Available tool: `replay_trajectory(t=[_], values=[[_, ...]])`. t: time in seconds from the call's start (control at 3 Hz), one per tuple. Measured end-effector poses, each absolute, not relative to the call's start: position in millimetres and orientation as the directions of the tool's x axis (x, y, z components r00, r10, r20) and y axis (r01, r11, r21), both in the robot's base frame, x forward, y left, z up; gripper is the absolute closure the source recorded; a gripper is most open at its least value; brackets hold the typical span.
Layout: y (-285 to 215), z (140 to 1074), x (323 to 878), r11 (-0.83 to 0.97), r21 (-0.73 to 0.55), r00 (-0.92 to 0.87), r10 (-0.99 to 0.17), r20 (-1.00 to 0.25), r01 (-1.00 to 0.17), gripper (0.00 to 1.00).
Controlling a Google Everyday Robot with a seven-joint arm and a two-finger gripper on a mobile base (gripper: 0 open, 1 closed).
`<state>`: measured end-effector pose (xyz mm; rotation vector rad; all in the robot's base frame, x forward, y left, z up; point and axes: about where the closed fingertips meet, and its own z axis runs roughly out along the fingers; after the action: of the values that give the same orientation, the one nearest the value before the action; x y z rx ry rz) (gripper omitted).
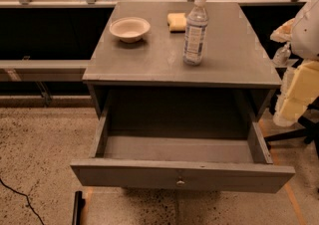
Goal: Place blue plastic bottle into top drawer
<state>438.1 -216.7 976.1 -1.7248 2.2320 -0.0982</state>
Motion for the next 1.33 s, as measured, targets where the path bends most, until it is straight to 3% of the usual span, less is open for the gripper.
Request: replay_trajectory(t=[0.67,1.33], values=[[-224.4,974.3,456.8,0.327,-0.28,-0.252,-0.929,-0.272,-0.902,0.0],[-275.8,965.9,567.1,0.581,-0.316,-0.29,-0.718,-0.633,-0.75,0.0]])
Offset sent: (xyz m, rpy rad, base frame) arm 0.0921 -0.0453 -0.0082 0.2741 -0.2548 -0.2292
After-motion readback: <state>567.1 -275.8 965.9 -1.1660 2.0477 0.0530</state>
